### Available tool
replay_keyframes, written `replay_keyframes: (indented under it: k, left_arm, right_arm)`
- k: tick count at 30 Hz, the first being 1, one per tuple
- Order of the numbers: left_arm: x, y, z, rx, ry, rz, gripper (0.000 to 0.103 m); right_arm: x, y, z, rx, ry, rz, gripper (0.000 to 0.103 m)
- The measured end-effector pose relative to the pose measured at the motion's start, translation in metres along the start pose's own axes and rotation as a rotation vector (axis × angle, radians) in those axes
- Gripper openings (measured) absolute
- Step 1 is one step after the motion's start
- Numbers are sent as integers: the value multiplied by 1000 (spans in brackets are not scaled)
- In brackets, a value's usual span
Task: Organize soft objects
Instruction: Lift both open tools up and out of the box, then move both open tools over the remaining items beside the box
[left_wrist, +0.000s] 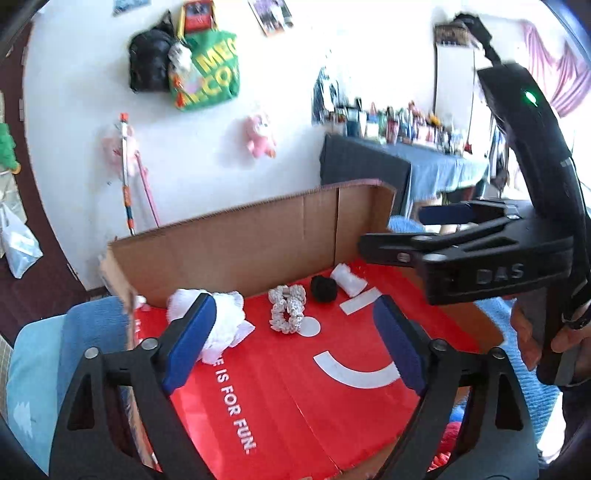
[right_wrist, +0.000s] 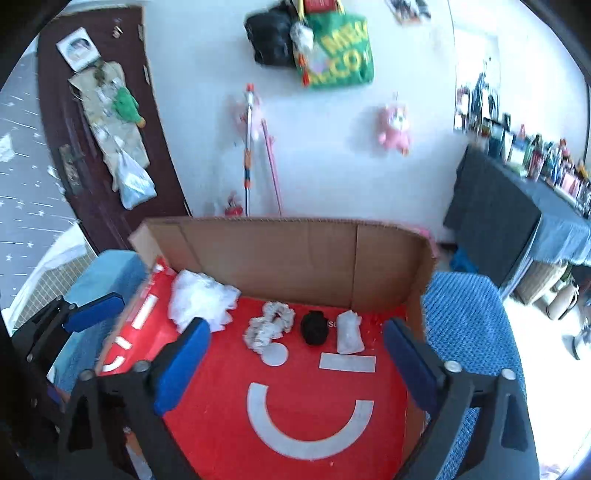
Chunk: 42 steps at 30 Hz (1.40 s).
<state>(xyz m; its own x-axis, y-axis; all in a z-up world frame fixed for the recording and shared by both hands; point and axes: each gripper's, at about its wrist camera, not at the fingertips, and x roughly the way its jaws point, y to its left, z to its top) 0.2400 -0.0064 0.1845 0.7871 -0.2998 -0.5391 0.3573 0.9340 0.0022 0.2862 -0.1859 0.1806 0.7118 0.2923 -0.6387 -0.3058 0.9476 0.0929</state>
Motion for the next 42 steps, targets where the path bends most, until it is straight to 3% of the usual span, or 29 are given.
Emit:
replay_keyframes:
  k: [8,18,21,27,35,42]
  left_arm:
    - [-62,-2,-28,-54,-138,31,97]
    - [-122,-21,-80,-96,-241,78,99]
    - [-127,-25,-96,-106,-242,72,99]
    - [-135,-34,-131,-128,-254,143,99]
    - [-126,-37,-164,-151,-204,180,99]
    - [-106,-41,-188,-154,-125,189,99]
  right_arm:
    - [-70,12,-33,-30,-149,-30,103]
    - [-134,27,-108,-42,-273,-36,103]
    - [-143,33,-131,-55,-299,-59,103]
    - [-151,39,-174,-51,-344,-107,103]
    - [-134,33,-218,-8,-308,-146,103]
    - [-115,25,-245,35,-267,-124,103]
